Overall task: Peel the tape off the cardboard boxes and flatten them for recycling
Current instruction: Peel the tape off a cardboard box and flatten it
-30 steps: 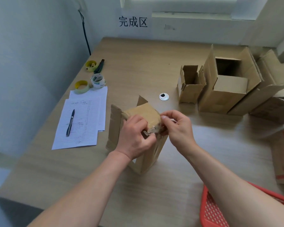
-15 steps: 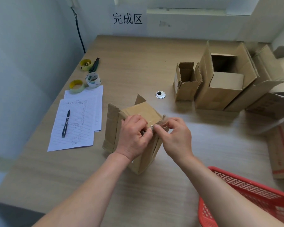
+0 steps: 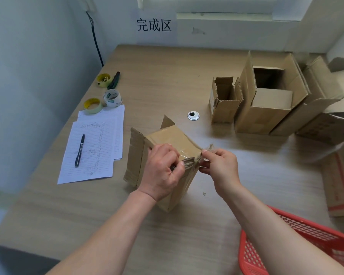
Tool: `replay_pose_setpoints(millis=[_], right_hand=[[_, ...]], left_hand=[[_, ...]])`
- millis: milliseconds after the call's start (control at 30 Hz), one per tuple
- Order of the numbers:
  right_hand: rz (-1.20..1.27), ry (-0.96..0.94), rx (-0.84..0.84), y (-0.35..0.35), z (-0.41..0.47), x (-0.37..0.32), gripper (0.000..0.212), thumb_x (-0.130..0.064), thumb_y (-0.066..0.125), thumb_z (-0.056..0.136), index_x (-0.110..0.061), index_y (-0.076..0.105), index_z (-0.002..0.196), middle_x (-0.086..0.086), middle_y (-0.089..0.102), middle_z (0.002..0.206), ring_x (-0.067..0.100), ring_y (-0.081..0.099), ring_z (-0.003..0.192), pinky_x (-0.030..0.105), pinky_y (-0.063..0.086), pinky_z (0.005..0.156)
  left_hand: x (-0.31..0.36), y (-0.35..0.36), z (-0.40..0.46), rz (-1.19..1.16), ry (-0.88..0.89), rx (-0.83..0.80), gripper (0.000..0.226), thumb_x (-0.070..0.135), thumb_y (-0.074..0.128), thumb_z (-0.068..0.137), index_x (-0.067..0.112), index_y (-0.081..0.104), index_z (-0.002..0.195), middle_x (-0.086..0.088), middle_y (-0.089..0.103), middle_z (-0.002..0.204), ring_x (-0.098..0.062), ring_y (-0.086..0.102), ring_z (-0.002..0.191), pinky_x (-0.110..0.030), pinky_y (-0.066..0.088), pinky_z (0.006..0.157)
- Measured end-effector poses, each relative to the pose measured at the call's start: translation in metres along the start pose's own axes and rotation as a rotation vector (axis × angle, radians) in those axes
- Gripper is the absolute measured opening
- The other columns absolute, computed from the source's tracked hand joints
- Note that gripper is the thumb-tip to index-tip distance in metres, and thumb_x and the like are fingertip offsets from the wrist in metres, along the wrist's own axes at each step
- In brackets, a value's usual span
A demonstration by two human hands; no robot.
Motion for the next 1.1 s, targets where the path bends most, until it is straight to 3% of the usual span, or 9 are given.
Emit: replay_pose_setpoints(millis=[133, 233, 367, 500, 633, 700, 900, 1033, 1100], right_hand=[[0.162, 0.200, -0.086, -0.005, -0.002, 0.004, 0.013, -0.003, 0.053, 0.096, 0.000, 0.063, 0.088, 0.013, 0.063, 0.075, 0.022, 0.063, 0.057, 0.036, 0.059, 0.059], [0.184, 0.264, -0.121, -0.007, -0.006, 0.011, 0.016, -0.012, 0.048, 0.100, -0.005, 0.059, 0.091, 0.011, 0.065, 0.075, 0.022, 0.066, 0.058, 0.037, 0.057, 0.059], [0.152, 0.093, -0.155, -0.008, -0.010, 0.005, 0.024, -0.034, 0.061, 0.094, -0.011, 0.057, 0.094, 0.007, 0.066, 0.072, 0.024, 0.066, 0.066, 0.032, 0.051, 0.058], [-0.013, -0.153, -0.203, -0.003, -0.022, 0.004, 0.036, -0.034, 0.079, 0.071, -0.012, 0.061, 0.092, 0.010, 0.067, 0.084, 0.018, 0.066, 0.071, 0.034, 0.053, 0.065], [0.004, -0.091, -0.157, -0.004, -0.022, 0.003, 0.020, -0.025, 0.077, 0.085, -0.017, 0.065, 0.099, 0.007, 0.069, 0.087, 0.020, 0.068, 0.074, 0.035, 0.051, 0.064], [-0.079, -0.066, -0.152, -0.005, -0.017, -0.001, 0.009, -0.028, 0.072, 0.091, -0.021, 0.069, 0.094, 0.003, 0.067, 0.080, 0.019, 0.066, 0.070, 0.032, 0.048, 0.059], [-0.412, -0.097, -0.135, 0.001, -0.012, -0.009, 0.027, -0.029, 0.072, 0.086, -0.015, 0.066, 0.064, 0.004, 0.067, 0.061, 0.023, 0.072, 0.064, 0.038, 0.055, 0.058], [-0.406, -0.083, -0.052, 0.004, -0.013, -0.001, 0.023, -0.023, 0.060, 0.083, -0.011, 0.060, 0.064, 0.012, 0.071, 0.070, 0.027, 0.073, 0.069, 0.055, 0.060, 0.066], [-0.342, -0.034, -0.047, 0.004, -0.016, 0.003, 0.026, -0.019, 0.058, 0.088, -0.007, 0.057, 0.065, 0.017, 0.070, 0.069, 0.026, 0.072, 0.064, 0.053, 0.059, 0.065]], left_hand=[[0.000, -0.004, -0.008, -0.001, 0.012, 0.021, 0.023, 0.018, 0.057, 0.085, 0.007, 0.051, 0.065, -0.005, 0.059, 0.084, -0.029, 0.056, 0.091, -0.047, 0.047, 0.077], [-0.003, -0.008, -0.018, 0.010, 0.004, 0.043, 0.020, 0.014, 0.056, 0.082, 0.007, 0.049, 0.064, -0.006, 0.057, 0.083, -0.030, 0.056, 0.089, -0.047, 0.046, 0.074], [-0.009, -0.013, -0.027, 0.043, -0.049, 0.080, 0.017, 0.013, 0.054, 0.078, 0.009, 0.047, 0.063, -0.007, 0.055, 0.084, -0.033, 0.057, 0.090, -0.048, 0.047, 0.074], [-0.009, -0.013, -0.028, 0.065, -0.096, 0.112, 0.018, 0.013, 0.056, 0.078, 0.008, 0.048, 0.063, -0.007, 0.053, 0.083, -0.033, 0.056, 0.091, -0.049, 0.047, 0.077], [-0.004, -0.015, -0.030, 0.078, -0.078, 0.106, 0.018, 0.013, 0.055, 0.076, 0.010, 0.045, 0.061, -0.006, 0.051, 0.081, -0.032, 0.054, 0.087, -0.049, 0.047, 0.073], [-0.001, -0.017, -0.033, 0.098, -0.050, 0.094, 0.017, 0.014, 0.055, 0.075, 0.012, 0.044, 0.061, -0.006, 0.052, 0.081, -0.033, 0.054, 0.086, -0.049, 0.046, 0.071], [0.004, -0.016, -0.036, 0.140, -0.018, 0.077, 0.017, 0.015, 0.055, 0.074, 0.013, 0.043, 0.062, -0.007, 0.052, 0.083, -0.034, 0.055, 0.090, -0.050, 0.046, 0.074], [0.005, -0.015, -0.038, 0.156, -0.026, 0.094, 0.014, 0.013, 0.054, 0.073, 0.012, 0.045, 0.063, -0.009, 0.053, 0.083, -0.035, 0.056, 0.093, -0.051, 0.046, 0.076], [0.005, -0.014, -0.040, 0.161, -0.031, 0.108, 0.012, 0.012, 0.053, 0.074, 0.010, 0.046, 0.064, -0.010, 0.053, 0.083, -0.035, 0.056, 0.094, -0.052, 0.046, 0.076]])
Point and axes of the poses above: each hand's wrist, its own z-axis towards the middle knuckle, its own y-axis out of the palm, x = y × z, the point moved 1 cm from there along z, towards the middle knuckle
